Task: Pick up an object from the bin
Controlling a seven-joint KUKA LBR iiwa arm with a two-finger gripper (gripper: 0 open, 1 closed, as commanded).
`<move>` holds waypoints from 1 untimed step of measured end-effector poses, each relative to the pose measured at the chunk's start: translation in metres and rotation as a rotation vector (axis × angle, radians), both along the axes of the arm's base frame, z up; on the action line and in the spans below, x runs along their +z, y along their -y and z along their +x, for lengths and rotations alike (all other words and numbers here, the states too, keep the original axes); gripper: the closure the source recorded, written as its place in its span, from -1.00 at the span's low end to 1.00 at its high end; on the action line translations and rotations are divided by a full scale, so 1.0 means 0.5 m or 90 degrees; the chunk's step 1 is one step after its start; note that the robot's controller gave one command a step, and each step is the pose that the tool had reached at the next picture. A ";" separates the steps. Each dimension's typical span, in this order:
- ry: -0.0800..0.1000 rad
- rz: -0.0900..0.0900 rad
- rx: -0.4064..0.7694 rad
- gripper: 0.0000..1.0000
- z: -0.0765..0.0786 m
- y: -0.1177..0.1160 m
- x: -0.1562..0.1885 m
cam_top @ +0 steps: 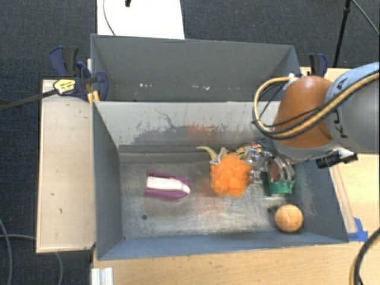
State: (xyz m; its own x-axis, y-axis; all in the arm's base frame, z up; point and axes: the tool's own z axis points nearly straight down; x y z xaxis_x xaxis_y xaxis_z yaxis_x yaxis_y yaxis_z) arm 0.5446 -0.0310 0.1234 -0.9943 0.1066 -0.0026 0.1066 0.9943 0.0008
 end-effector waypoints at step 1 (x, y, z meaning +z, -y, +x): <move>0.002 0.001 -0.036 1.00 0.041 -0.014 0.032</move>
Offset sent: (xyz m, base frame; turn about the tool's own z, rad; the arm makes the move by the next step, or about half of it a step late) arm 0.0061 -0.0034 0.0893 0.0270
